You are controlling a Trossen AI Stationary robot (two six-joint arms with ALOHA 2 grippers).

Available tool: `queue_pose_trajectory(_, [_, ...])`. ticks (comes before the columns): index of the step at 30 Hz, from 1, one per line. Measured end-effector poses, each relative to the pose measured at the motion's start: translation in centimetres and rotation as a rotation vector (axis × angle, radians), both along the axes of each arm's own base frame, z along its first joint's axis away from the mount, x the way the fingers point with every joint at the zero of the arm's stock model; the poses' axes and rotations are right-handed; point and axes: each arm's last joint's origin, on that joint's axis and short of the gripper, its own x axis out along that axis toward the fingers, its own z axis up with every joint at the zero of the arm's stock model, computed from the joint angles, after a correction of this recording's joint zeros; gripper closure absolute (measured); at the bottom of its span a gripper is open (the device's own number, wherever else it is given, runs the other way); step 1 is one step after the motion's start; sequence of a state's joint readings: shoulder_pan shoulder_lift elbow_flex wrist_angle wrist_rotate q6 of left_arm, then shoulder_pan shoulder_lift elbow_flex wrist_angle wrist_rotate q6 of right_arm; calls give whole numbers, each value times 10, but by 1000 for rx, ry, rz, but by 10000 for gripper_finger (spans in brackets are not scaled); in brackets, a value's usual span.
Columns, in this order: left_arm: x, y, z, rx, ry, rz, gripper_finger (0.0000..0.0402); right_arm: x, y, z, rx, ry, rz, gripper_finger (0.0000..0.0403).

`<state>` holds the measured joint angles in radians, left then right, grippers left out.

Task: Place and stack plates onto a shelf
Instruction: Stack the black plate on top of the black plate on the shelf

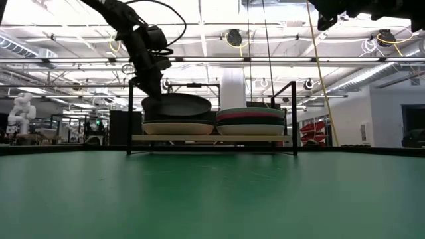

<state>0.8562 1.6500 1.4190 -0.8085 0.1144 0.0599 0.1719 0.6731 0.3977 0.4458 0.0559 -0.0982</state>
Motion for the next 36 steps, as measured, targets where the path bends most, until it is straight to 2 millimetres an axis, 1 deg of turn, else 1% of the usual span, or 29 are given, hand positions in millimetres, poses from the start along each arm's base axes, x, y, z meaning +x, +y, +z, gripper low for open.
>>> queue_pose_trajectory(13, [0,1,-2,16,22,-27,375,0,0,0,0,2,0,268])
queue_pose_trajectory(28, [5,-3,-5,8,30,-54,373,0,0,0,4,1,0,268])
queue_pose_trajectory(30, [5,-3,-5,4,29,-55,362,0,0,0,4,1,0,268])
queue_pose_trajectory(36, [8,-3,-4,33,15,-41,303,0,0,0,4,1,0,268])
